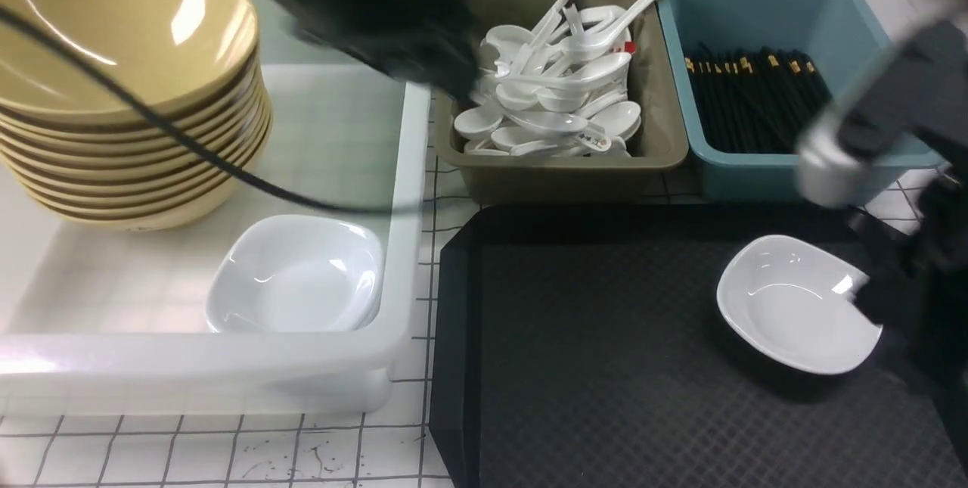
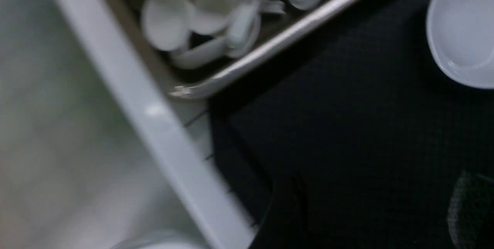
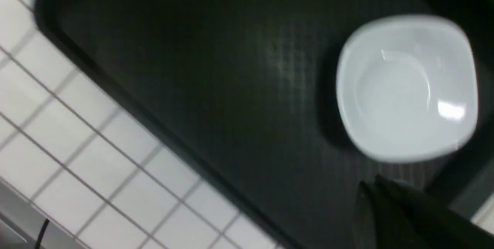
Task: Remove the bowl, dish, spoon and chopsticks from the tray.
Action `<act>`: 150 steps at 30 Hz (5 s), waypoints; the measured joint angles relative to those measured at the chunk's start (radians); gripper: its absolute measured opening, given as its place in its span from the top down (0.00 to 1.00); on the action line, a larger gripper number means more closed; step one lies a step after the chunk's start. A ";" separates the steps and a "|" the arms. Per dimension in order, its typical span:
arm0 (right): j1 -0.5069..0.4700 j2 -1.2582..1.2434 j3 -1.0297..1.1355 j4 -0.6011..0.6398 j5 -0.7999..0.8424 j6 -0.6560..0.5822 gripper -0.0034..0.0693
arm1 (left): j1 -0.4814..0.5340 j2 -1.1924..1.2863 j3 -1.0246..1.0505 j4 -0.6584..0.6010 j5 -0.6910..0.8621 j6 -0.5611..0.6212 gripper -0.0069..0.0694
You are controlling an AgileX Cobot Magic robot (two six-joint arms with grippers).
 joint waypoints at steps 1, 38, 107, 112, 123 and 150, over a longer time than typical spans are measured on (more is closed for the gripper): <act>-0.018 -0.024 0.026 -0.001 -0.004 0.003 0.89 | -0.024 0.019 0.000 0.001 -0.010 -0.003 0.30; -0.224 -0.372 0.211 0.014 -0.024 0.000 0.89 | -0.296 0.762 -0.546 -0.145 -0.145 -0.016 0.88; 0.304 0.302 -0.369 0.341 -0.170 -0.309 0.89 | 0.383 -0.280 0.558 0.114 -0.103 0.009 0.22; 0.304 0.247 -0.367 0.164 -0.081 -0.176 0.89 | 0.383 -0.406 0.563 0.162 0.013 -0.054 0.32; 0.304 -0.021 -0.083 0.059 -0.171 -0.016 0.89 | 0.383 -0.980 0.908 0.192 -0.146 -0.088 0.84; 0.304 -0.336 0.297 0.087 -0.729 0.023 0.88 | 0.383 -1.576 1.292 0.185 -0.454 -0.148 0.93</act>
